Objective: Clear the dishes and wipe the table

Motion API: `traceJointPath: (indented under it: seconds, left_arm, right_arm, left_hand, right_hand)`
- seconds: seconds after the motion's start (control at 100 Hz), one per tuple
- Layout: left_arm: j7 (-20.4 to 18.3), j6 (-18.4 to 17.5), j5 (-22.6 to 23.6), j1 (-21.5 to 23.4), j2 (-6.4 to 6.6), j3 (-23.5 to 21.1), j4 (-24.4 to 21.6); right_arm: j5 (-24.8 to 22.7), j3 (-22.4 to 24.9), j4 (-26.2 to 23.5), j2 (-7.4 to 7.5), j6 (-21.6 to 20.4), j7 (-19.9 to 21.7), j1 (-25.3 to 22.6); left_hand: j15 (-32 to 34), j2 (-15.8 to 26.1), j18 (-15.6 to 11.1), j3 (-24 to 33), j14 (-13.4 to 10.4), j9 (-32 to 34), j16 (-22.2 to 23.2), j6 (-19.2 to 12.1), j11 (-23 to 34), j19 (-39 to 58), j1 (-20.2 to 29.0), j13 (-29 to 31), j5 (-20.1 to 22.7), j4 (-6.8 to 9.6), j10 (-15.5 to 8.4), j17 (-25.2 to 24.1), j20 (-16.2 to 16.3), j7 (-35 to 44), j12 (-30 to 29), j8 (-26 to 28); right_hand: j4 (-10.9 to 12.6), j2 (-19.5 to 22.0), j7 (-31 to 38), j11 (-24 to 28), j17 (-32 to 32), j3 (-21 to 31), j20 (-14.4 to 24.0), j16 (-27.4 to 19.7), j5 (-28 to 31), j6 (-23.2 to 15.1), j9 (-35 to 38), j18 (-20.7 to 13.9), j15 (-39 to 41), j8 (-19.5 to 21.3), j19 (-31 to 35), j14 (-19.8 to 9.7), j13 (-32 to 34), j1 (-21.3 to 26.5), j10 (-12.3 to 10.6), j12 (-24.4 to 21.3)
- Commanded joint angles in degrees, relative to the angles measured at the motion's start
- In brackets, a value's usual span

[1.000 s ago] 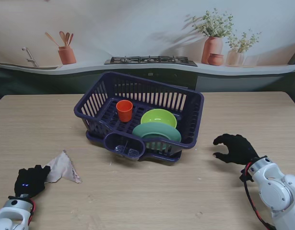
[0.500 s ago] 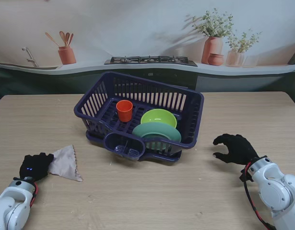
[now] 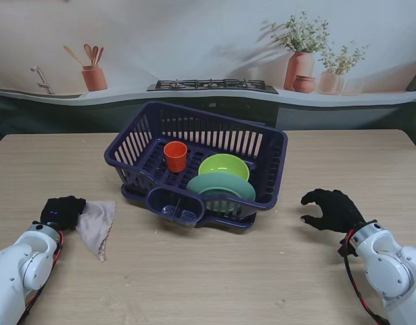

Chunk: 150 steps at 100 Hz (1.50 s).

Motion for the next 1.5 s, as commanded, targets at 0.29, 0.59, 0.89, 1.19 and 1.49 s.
traceJointPath:
  seconds: [0.29,0.59,0.89,1.19,1.49]
  left_arm:
    - [-2.0,2.1,1.9,9.8,-0.66,-3.4,-7.8]
    - [2.2,6.9,3.3,20.7,-1.85,-7.2,-14.4]
    - [5.8,7.7,4.4,23.9,-2.18,-9.3,-15.5]
    - [4.7,5.2,3.1,14.0,-1.41,-5.5,-9.5]
    - [5.3,1.7,0.8,-0.3,-0.41,0.4,1.2]
  right_arm:
    - [-0.1,0.0,0.0,0.02,-0.1,0.6,-0.3]
    - [0.3,0.0,-0.1,0.00,-0.1,0.7,-0.3]
    - [0.3,-0.3,0.0,0.03,-0.1,0.9,-0.2]
    - [0.2,-0.5,0.0,0.03,0.3,0.9,-0.2]
    - [-0.2,-0.5,0.0,0.01,0.9,0.5,-0.2]
  left_hand:
    - [0.2,0.4,4.2,0.6,0.8,0.4,-0.1,-0.7,-0.1,1.9,1.2,-0.8,2.9,0.02,0.9,-0.5,1.1,-3.8,-0.3,-2.5]
    - [0.2,0.4,4.2,0.6,1.4,0.5,0.0,-0.1,-0.2,2.0,1.4,-0.9,3.1,0.08,1.4,-0.5,1.3,-4.0,-0.4,-2.6]
    - [0.2,0.3,4.2,0.6,1.6,0.7,0.1,0.1,-0.3,2.1,1.4,-0.6,3.3,0.14,1.7,0.0,1.6,-4.2,-0.4,-2.6]
    - [0.5,0.5,4.2,0.5,1.1,0.6,0.1,0.0,-0.1,2.5,1.0,0.0,2.7,-0.03,1.8,1.2,1.7,-4.3,-0.2,-2.6]
    - [0.7,0.7,4.2,0.5,0.6,0.3,0.0,-0.1,0.4,2.9,0.6,0.3,2.0,-0.28,1.6,2.1,1.4,-3.9,-0.1,-3.2]
  right_hand:
    - [0.7,0.2,-0.2,-0.4,-0.7,-0.4,-0.3,-0.2,0.2,-0.3,-0.1,0.0,0.0,0.2,-0.2,0.6,-0.8,-0.5,-0.4,-0.6]
    - [0.7,0.2,-0.2,-0.4,-0.7,-0.6,-0.3,-0.2,0.2,-0.3,-0.1,0.0,0.0,0.2,-0.2,0.7,-0.9,-0.6,-0.3,-0.6]
    - [0.7,0.3,-0.3,-0.4,-0.6,-0.7,-0.2,-0.2,0.2,-0.3,-0.1,0.0,0.0,0.3,-0.2,0.7,-0.9,-0.5,-0.3,-0.6]
    - [0.7,0.3,-0.3,-0.4,-0.7,-0.7,-0.2,-0.2,0.2,-0.3,0.0,0.1,0.0,0.3,-0.2,0.6,-0.9,-0.6,-0.3,-0.5]
    - [0.7,0.2,-0.3,-0.4,-0.7,-0.6,-0.2,-0.2,0.2,-0.3,0.0,0.0,0.0,0.3,-0.2,0.7,-0.9,-0.6,-0.4,-0.5]
